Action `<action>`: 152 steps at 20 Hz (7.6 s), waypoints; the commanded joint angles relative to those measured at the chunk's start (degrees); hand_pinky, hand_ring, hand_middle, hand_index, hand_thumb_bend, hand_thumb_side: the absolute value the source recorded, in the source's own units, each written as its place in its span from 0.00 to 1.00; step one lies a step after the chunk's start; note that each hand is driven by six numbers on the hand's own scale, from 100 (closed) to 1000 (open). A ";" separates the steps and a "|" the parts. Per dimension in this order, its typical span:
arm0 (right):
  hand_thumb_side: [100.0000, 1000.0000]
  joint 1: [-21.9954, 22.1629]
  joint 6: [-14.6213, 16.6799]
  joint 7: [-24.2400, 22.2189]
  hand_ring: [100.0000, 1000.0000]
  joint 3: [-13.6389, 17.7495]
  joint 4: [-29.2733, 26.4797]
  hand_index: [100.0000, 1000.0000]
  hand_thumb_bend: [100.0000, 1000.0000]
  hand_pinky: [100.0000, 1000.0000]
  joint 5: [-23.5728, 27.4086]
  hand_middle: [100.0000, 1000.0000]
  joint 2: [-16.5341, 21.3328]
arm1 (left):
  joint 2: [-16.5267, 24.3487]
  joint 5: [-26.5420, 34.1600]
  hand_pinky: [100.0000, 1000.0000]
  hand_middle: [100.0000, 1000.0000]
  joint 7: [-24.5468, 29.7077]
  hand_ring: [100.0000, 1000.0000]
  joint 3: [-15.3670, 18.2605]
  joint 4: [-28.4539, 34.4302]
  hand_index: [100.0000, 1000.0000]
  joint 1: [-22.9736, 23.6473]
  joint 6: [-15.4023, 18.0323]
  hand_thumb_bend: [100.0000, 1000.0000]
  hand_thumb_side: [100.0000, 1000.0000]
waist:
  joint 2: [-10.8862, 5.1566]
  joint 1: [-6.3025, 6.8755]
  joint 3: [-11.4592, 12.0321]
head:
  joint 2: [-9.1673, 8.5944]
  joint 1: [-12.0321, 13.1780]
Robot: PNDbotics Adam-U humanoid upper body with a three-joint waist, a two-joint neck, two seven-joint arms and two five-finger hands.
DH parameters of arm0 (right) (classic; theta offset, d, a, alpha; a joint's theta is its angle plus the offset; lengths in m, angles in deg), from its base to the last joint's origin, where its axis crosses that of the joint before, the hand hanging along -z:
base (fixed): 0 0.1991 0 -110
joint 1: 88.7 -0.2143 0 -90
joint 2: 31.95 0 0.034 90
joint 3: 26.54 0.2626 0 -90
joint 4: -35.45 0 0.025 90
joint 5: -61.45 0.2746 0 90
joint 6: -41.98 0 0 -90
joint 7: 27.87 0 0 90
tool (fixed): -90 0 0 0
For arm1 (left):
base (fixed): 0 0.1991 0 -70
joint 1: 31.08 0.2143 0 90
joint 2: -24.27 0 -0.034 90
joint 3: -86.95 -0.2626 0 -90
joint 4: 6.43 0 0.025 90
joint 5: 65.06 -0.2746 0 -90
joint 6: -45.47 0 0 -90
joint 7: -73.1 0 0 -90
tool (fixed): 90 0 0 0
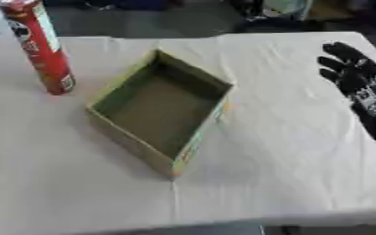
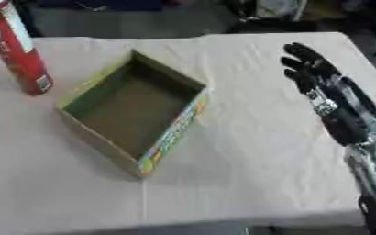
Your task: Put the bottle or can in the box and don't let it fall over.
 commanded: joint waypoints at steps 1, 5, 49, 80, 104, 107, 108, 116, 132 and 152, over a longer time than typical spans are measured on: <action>0.67 -0.57 -0.13 0.25 1.00 0.44 -1.07 1.00 0.00 1.00 0.32 1.00 1.25 | 2.41 0.01 1.00 1.00 0.42 1.00 0.44 0.30 0.97 -0.38 0.04 0.17 0.46 | -0.26 0.19 0.00 | -0.53 0.23; 0.67 -0.61 -0.15 0.30 1.00 0.39 -1.07 1.00 0.00 1.00 0.39 1.00 1.31 | 2.66 0.33 1.00 1.00 0.72 1.00 0.14 -0.38 0.97 -0.71 -0.41 0.18 0.53 | -0.20 0.17 0.02 | -0.60 0.28; 0.70 -0.47 0.45 0.63 1.00 0.05 -1.07 1.00 0.00 1.00 -2.66 1.00 0.17 | 6.61 -5.92 1.00 1.00 10.65 1.00 -11.31 -26.89 0.96 -28.55 -1.53 0.23 0.65 | 3.13 -0.67 1.36 | -1.80 4.46; 0.75 -0.91 -0.70 1.53 1.00 0.38 -1.07 1.00 0.00 1.00 -7.23 1.00 -3.04 | 4.19 -9.37 1.00 1.00 6.20 1.00 -11.67 -28.44 0.93 -31.94 -3.21 0.33 0.67 | 6.65 -0.60 0.86 | -6.58 4.66; 0.74 -1.72 -1.78 1.27 1.00 0.27 -1.07 1.00 0.00 1.00 -6.07 1.00 -3.40 | 1.09 -7.77 1.00 1.00 13.80 1.00 -14.52 -31.54 0.94 -37.83 0.84 0.32 0.65 | 6.60 -0.88 0.10 | -8.11 4.10; 0.74 -1.77 -1.92 1.22 1.00 0.26 -1.07 1.00 0.00 1.00 -6.05 1.00 -3.46 | 0.69 -9.32 1.00 1.00 13.99 1.00 -14.70 -32.61 0.97 -38.69 1.37 0.31 0.60 | 6.62 -0.82 0.03 | -8.19 4.19; 0.74 -1.79 -1.99 1.19 1.00 0.27 -1.07 1.00 0.00 1.00 -6.05 1.00 -3.51 | 0.49 -9.73 1.00 1.00 14.02 1.00 -14.70 -33.00 0.97 -38.92 1.54 0.30 0.59 | 6.64 -0.82 0.03 | -8.22 4.20; 0.74 -1.91 -2.42 1.09 1.00 0.31 -1.07 1.00 0.00 1.00 -6.35 1.00 -3.85 | -0.98 -11.11 1.00 1.00 14.57 1.00 -14.35 -35.23 0.98 -40.07 2.30 0.22 0.44 | 6.96 -0.80 0.00 | -8.50 4.40; 0.75 -1.35 -2.74 1.24 1.00 0.41 -1.07 1.00 0.00 1.00 -7.46 1.00 -4.83 | -1.36 -13.91 1.00 1.00 8.67 1.00 -12.88 -37.98 0.97 -40.30 -3.63 0.26 0.55 | 6.93 -1.21 0.53 | -8.52 4.17; 0.76 -1.69 -3.09 1.38 1.00 0.39 -1.07 1.00 0.00 1.00 -8.35 1.00 -5.64 | -2.03 -12.04 1.00 1.00 10.55 1.00 -11.86 -39.48 1.00 -42.56 -1.73 0.29 0.65 | 7.71 -1.62 0.31 | -10.13 4.41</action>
